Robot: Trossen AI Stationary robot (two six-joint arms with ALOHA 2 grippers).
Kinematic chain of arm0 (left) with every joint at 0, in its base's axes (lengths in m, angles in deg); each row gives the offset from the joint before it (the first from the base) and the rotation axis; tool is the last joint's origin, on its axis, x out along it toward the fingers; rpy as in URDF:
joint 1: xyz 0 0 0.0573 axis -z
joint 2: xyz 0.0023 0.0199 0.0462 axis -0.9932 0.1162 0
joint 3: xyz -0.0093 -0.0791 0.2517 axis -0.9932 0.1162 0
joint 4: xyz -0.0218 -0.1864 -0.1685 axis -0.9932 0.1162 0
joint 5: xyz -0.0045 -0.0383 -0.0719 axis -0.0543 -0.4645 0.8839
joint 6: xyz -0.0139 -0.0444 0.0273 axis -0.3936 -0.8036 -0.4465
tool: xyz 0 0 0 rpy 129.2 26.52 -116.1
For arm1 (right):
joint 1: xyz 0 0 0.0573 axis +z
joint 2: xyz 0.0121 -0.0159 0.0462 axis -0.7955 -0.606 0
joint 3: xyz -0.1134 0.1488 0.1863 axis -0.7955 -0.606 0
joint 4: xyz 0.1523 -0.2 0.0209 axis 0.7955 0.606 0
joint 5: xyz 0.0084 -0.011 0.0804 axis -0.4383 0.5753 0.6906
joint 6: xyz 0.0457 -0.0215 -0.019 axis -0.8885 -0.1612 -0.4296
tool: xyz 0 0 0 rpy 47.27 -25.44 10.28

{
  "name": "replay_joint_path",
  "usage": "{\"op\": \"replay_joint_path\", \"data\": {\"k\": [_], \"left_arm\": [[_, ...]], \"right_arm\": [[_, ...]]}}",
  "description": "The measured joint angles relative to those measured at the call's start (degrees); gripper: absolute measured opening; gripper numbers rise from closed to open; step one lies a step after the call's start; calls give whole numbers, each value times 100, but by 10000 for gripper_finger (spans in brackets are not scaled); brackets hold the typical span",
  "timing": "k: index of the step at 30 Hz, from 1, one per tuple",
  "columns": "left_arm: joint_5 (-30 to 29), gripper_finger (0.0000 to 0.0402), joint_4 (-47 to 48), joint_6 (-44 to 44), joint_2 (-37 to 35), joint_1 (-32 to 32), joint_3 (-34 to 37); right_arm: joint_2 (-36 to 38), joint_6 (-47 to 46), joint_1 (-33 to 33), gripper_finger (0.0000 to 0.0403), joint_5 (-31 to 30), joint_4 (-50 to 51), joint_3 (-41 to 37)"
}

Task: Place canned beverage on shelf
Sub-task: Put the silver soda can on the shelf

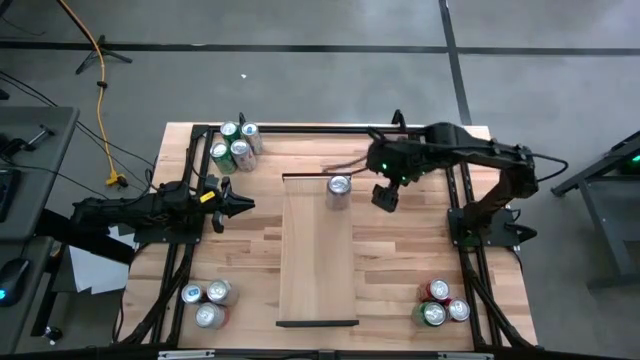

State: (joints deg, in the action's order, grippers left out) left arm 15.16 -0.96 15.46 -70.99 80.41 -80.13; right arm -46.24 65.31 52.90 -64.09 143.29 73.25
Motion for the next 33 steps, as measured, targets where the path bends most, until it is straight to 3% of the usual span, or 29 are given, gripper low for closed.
{"op": "replay_joint_path", "data": {"k": [4, 7, 10, 13, 15, 18, 23, 33], "left_arm": [[0, 1, -1, 0, 0, 1, -1], [0, 1, 0, 1, 0, 1, -1], [0, 1, 0, 0, 0, 2, 1], [0, 1, -2, 0, 0, 2, 0], [0, 1, 0, 0, 0, 0, 0], [0, 1, 0, 0, 0, 1, -1], [0, 1, -2, 0, 0, 2, -1], [0, 1, 0, 1, 0, 0, -1]], "right_arm": [[365, -105, 6, 312, -77, -664, -786], [467, -147, -295, 262, 10, -1255, -869], [452, -246, -712, 177, -14, -1624, -732], [398, -341, -1238, 60, 93, -1687, -807], [371, -346, -1543, 17, 314, -1742, -1021], [379, -461, -1751, 28, 941, -2091, -1499], [371, -638, -1515, 5, 1718, -2842, -2281], [349, -755, -1189, 1, 1245, -3395, -2426]]}}
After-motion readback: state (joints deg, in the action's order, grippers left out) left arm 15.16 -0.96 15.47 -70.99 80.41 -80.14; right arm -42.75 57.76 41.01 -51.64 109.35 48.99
